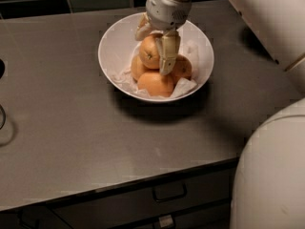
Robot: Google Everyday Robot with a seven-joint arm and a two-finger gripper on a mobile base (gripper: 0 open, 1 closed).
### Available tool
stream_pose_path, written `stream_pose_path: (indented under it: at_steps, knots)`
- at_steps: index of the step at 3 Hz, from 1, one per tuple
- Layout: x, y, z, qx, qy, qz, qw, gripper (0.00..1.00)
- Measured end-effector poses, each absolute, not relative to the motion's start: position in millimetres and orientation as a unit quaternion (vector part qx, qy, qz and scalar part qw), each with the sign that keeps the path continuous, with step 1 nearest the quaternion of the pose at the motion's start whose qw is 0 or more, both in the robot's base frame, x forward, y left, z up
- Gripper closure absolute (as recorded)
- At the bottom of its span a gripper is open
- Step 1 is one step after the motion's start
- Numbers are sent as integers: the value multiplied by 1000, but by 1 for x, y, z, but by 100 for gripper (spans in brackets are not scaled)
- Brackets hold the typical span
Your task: Pick orange from white bowl
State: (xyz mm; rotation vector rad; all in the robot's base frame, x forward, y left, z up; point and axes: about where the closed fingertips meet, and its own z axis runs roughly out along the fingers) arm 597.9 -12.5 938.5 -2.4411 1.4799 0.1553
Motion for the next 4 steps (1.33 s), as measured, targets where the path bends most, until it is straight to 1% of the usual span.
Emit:
stream_pose_path:
  at_steps: [1, 2, 3, 4]
  knots:
    - [600, -11, 939, -847, 510, 54, 141, 36]
    - [600, -11, 939, -847, 510, 54, 141, 56]
    - [600, -11, 939, -847, 510, 54, 141, 80]
    - [600, -11, 939, -847, 510, 54, 141, 99]
